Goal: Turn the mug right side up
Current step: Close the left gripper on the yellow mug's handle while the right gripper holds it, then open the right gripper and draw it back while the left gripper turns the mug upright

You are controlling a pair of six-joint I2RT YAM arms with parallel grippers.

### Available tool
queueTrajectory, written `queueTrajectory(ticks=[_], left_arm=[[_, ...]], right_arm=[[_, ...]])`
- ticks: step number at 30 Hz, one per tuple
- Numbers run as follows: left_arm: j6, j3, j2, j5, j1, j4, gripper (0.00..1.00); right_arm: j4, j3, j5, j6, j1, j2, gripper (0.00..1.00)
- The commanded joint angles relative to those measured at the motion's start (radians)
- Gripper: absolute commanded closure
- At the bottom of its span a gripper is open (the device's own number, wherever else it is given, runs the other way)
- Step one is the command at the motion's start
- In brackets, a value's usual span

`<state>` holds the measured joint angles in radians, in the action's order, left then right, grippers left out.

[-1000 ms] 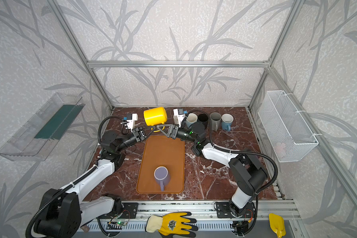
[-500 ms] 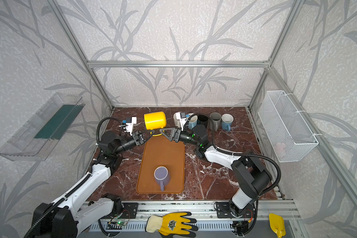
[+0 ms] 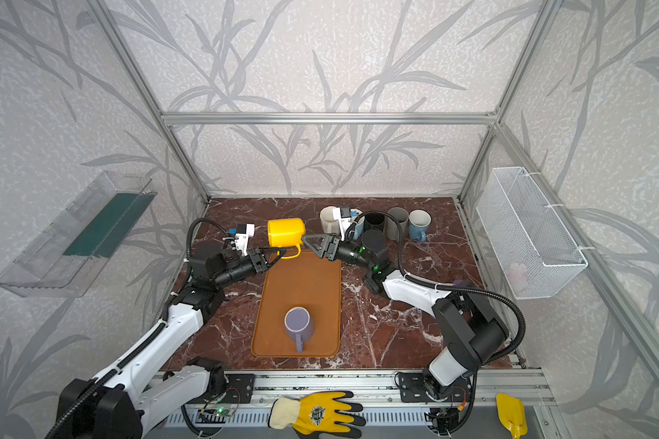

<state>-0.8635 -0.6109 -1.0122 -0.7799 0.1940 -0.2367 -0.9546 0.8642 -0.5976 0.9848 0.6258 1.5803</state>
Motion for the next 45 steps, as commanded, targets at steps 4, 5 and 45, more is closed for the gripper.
queueTrajectory(ticks=[4,5,45], left_arm=[[0.122,-0.086,0.037,0.062,-0.005,0.092,1.00],[0.134,-0.092,0.036,0.074,-0.004,0.116,1.00],[0.411,-0.471,-0.164,0.614,0.164,0.761,1.00]], right_arm=[[-0.012,-0.016,0.018,-0.008,-0.009,-0.042,0.35],[-0.011,-0.017,0.018,-0.008,-0.009,-0.042,0.35],[0.181,-0.026,0.036,-0.127,-0.017,-0.114,0.35]])
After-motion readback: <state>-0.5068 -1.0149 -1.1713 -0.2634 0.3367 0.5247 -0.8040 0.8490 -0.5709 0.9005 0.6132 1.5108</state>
